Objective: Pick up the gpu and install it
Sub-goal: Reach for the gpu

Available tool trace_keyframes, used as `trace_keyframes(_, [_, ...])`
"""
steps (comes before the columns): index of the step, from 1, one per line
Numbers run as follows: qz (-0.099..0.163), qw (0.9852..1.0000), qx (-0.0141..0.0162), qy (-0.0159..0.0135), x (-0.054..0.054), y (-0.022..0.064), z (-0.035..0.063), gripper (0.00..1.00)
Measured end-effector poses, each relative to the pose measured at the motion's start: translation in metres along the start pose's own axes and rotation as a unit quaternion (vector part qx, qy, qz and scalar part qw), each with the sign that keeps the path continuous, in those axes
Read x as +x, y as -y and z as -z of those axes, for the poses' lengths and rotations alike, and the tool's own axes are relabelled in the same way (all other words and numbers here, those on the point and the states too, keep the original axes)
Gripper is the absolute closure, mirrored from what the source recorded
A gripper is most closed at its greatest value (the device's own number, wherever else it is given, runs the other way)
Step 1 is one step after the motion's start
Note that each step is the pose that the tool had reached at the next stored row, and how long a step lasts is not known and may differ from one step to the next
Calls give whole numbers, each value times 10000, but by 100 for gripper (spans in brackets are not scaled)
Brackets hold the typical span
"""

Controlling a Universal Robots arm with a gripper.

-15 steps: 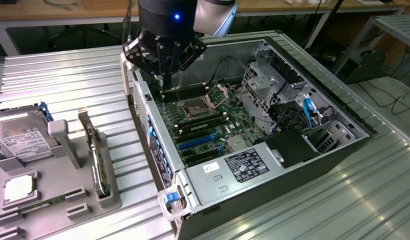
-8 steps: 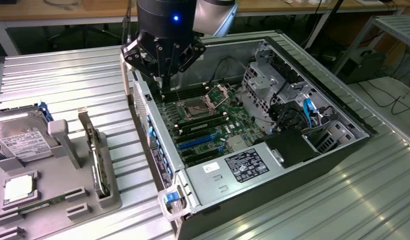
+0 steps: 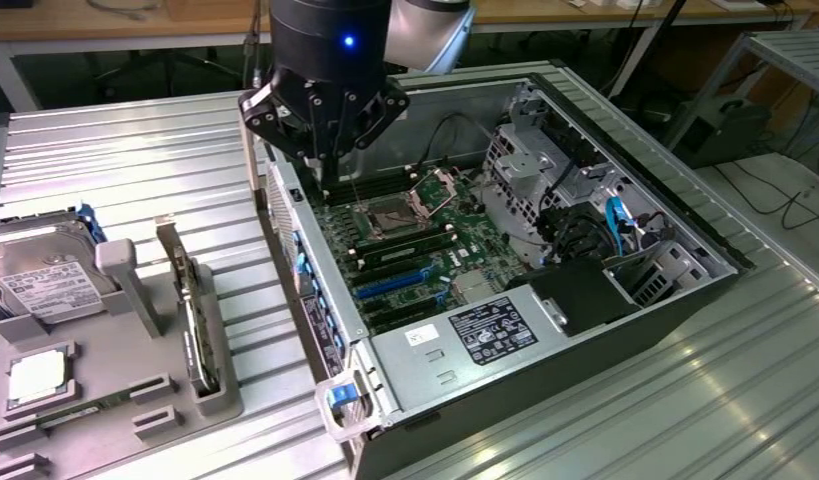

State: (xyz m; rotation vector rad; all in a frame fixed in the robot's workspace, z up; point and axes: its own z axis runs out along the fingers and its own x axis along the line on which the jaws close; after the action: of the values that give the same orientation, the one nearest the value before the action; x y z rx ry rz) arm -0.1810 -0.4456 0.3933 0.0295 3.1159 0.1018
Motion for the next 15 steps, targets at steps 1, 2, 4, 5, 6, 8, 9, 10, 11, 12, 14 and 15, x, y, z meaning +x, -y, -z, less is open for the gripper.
trace_keyframes(1, [0, 10000, 0, 0, 2, 5, 1, 89])
trace_keyframes(2, [2, 10000, 0, 0, 5, 10, 1, 89])
trace_keyframes(4, [3, 10000, 0, 0, 11, 21, 2, 89])
trace_keyframes(5, [4, 10000, 0, 0, 13, 26, 2, 89])
trace_keyframes(6, [5, 10000, 0, -1, 16, 31, 3, 89])
trace_keyframes(8, [6, 10000, 0, -1, 21, 42, 4, 89])
trace_keyframes(9, [7, 10000, 0, -1, 23, 46, 4, 89])
trace_keyframes(10, [7, 10000, 0, -1, 26, 51, 4, 89])
trace_keyframes(11, [8, 10000, 0, -1, 28, 56, 5, 89])
trace_keyframes(12, [9, 10000, 0, -1, 31, 62, 5, 89])
trace_keyframes(14, [11, 10000, -1, -1, 36, 75, 6, 89])
trace_keyframes(15, [11, 10000, -1, -1, 38, 80, 6, 89])
